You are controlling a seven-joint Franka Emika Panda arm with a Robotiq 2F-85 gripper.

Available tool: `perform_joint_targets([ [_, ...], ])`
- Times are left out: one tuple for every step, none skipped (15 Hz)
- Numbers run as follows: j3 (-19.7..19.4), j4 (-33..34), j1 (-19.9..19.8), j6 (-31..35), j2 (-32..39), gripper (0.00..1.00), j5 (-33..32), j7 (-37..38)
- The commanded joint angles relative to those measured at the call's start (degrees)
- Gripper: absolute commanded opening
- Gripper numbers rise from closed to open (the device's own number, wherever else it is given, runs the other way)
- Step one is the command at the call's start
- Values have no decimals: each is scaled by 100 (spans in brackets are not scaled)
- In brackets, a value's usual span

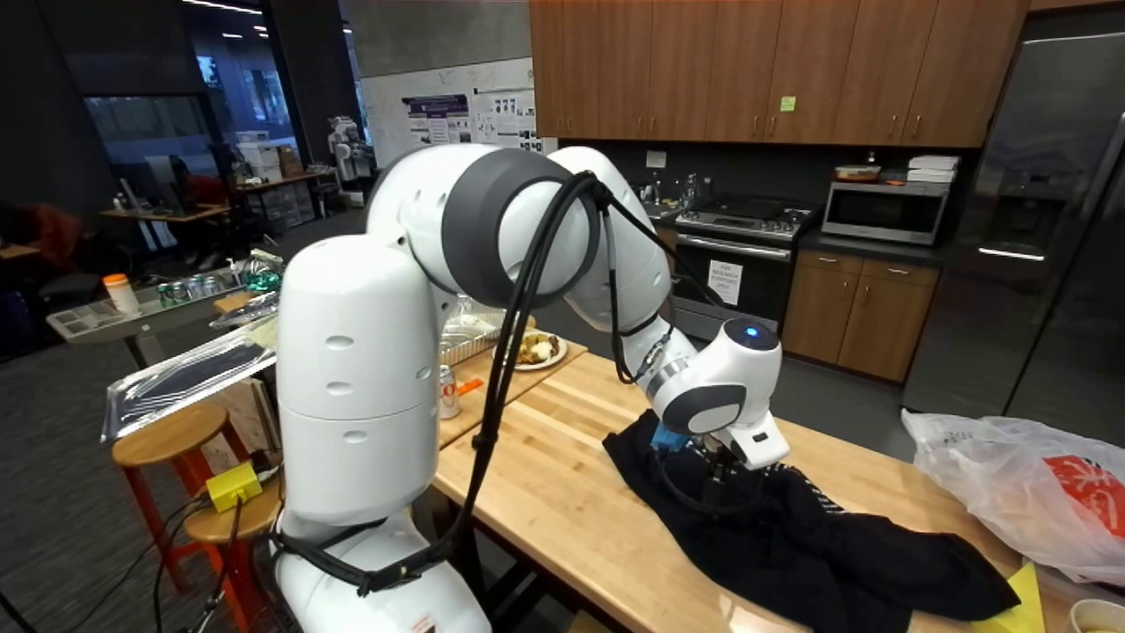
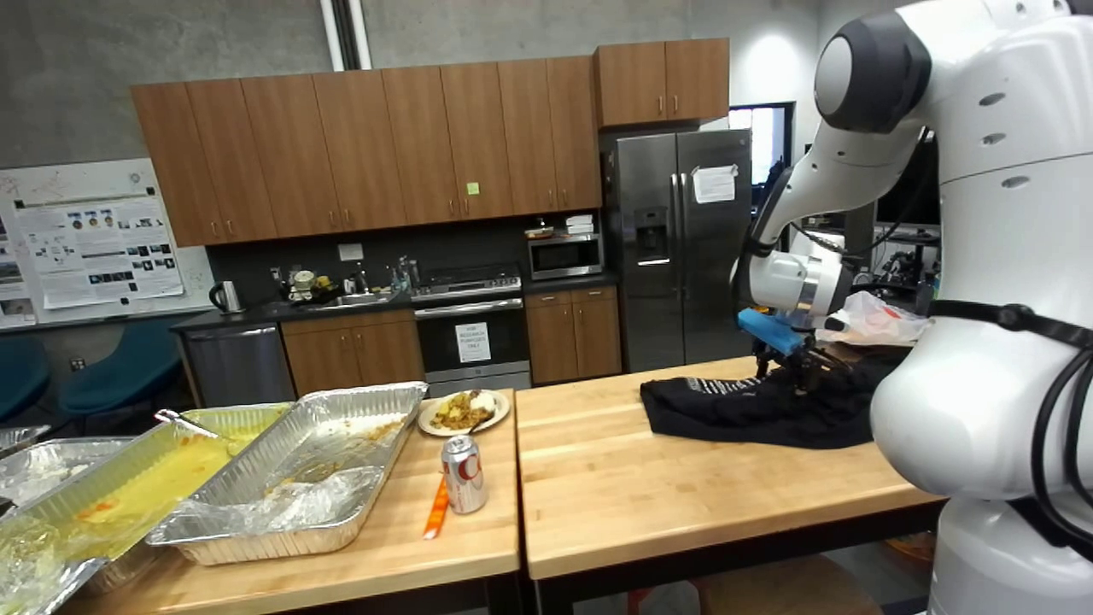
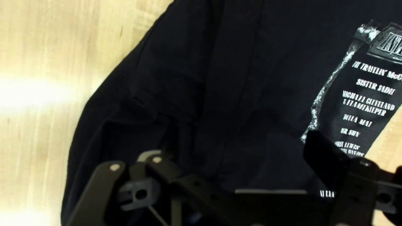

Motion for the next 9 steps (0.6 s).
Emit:
perform_joint_targets([
  [29,124,78,142,206,100,118,7],
  [32,134,87,153,240,100,113,12],
  [30,143,109,260,311,100,109,48],
  [15,167,119,296,372,100,77,76],
  [21,189,127,333,443,100,93,90],
  [29,218,126,364,506,100,103,67],
  [33,248,135,437,579,75,103,61],
  [25,282,133,450,627,74,90,50],
  [14,278,142,429,639,68,80,80],
])
